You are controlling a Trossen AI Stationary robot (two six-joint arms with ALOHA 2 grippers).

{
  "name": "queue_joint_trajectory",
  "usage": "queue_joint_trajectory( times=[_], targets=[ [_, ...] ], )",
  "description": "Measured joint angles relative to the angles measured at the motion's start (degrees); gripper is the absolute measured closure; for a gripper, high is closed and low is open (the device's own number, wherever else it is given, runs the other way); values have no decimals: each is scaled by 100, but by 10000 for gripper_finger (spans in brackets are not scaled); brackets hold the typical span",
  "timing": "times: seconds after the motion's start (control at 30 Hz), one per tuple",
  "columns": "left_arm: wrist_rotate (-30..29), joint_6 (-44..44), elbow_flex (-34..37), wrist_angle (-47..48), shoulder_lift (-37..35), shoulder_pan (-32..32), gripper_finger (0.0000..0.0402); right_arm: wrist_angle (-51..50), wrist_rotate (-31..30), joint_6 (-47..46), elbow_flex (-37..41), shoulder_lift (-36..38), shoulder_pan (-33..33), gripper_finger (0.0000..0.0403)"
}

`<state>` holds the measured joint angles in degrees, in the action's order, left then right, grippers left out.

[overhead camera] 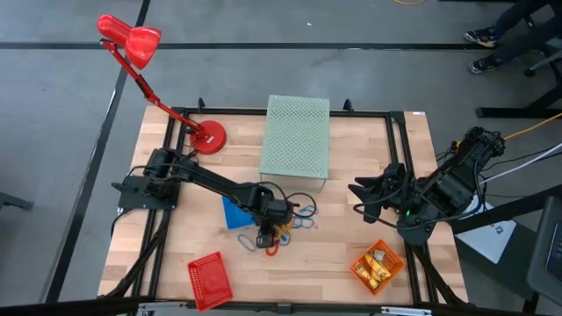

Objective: Pick & Place Office Desk Supplies
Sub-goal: Put the yellow spring keychain into the red basket

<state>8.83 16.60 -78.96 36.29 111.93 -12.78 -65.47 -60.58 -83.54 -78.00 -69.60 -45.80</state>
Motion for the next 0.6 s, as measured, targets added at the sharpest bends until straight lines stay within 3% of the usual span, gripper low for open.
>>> queue_joint_trajectory(
  times=[0.6],
  targets=[
    [-78, 31, -27, -62, 178, 92, 253, -4, 7, -16, 0, -2, 0, 225]
  ],
)
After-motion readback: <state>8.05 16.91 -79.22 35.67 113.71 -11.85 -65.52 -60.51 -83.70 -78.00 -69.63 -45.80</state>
